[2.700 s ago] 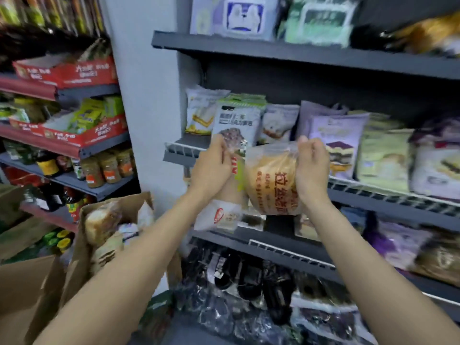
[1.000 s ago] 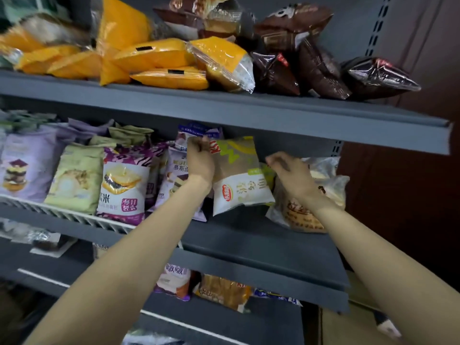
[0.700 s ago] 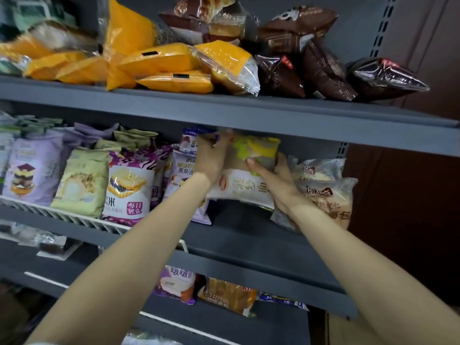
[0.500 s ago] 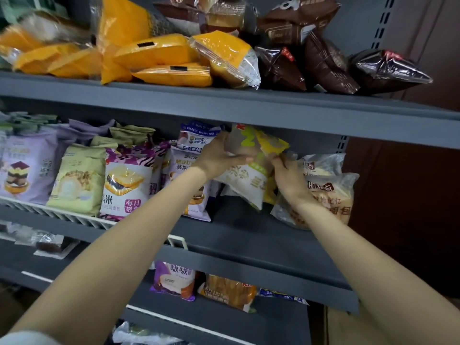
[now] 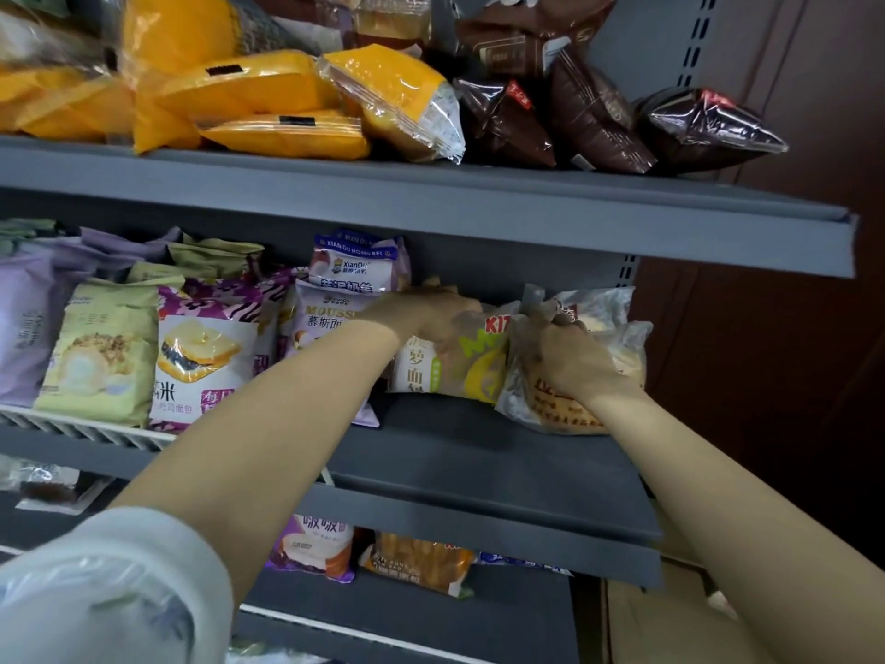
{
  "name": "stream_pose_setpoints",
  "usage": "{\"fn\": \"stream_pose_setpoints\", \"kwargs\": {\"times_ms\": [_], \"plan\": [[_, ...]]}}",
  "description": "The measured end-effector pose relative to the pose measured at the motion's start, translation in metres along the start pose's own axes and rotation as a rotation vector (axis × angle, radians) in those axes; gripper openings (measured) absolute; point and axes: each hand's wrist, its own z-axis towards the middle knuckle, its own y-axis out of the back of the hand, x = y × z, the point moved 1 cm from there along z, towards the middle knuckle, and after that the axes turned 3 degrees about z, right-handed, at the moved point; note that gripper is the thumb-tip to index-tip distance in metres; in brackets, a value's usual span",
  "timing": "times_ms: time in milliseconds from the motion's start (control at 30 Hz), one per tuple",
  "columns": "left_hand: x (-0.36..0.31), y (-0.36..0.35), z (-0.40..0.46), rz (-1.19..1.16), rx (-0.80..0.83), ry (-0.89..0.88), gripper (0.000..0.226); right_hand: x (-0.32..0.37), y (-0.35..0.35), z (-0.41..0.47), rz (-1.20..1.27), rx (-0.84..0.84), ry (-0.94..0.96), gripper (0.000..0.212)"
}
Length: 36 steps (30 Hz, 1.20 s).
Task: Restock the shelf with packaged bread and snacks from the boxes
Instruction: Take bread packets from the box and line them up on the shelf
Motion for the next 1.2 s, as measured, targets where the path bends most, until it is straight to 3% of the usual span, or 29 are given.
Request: {"fn": "stream_pose_setpoints", "kwargs": {"times_ms": [100,200,367,500,633,900,1200], "plan": [[-0.001,-0.001,0.003,0.008,0.075,-0.016,0.077,0.008,0.001,0.001,0.025,0.026,-0.015,0.05],[-0.002,-0.009,-0.001,-0.123,0.079,-0.005,0.085,0.015,-0.001,-0.001,0.063,-0.074,0.02,0.055],[-0.006,-0.018,-0.027,-0.144,-0.269,0.086,0.07,0.03,0.003,-0.01,0.057,-0.291,0.181,0.058],[0.003,-0.011,-0.067,-0.193,-0.542,0.222,0.039,0.06,0.011,-0.02,0.168,-0.249,0.224,0.04],[0.036,-0.016,-0.125,-0.232,-0.68,0.282,0.03,0.115,0.009,-0.032,0.372,-0.193,0.328,0.032],[0.175,-0.065,-0.288,-0.273,-0.786,0.558,0.017,0.313,-0.034,-0.069,0.53,-0.078,0.622,0.022],[0.371,-0.153,-0.471,-0.445,-0.63,0.907,0.017,0.588,-0.127,-0.136,0.559,0.118,0.783,0.025]]}}
